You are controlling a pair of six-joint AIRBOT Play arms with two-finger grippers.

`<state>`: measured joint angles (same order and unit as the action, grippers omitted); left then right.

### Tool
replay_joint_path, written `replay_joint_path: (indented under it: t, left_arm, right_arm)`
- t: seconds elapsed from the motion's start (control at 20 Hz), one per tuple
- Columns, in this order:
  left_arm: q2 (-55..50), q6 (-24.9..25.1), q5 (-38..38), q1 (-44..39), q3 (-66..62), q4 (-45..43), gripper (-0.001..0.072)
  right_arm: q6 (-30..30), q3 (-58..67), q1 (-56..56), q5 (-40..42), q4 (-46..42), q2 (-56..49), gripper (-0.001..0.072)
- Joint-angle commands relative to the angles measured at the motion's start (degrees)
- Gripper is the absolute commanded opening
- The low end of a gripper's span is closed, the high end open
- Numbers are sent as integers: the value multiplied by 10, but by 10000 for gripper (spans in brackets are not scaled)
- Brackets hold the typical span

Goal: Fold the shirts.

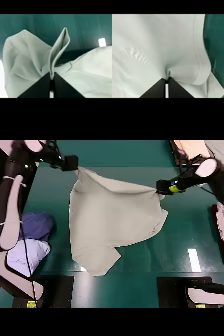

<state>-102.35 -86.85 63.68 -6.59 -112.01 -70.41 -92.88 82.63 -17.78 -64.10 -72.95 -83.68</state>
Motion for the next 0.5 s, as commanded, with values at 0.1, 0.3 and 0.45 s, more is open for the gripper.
replay_joint_path:
  t: [0.1,0.3,0.45]
  left_arm:
    - [-30,-2,-19,0,-1,6,658]
    - [-16,-5,79,7,-30,0,607]
    - [39,3,169,18,-9,-32,607]
  right_arm:
    - [1,-5,2,67,31,-43,65]
    - [37,42,29,21,65,-37,355]
    - [84,44,56,-59,74,6,355]
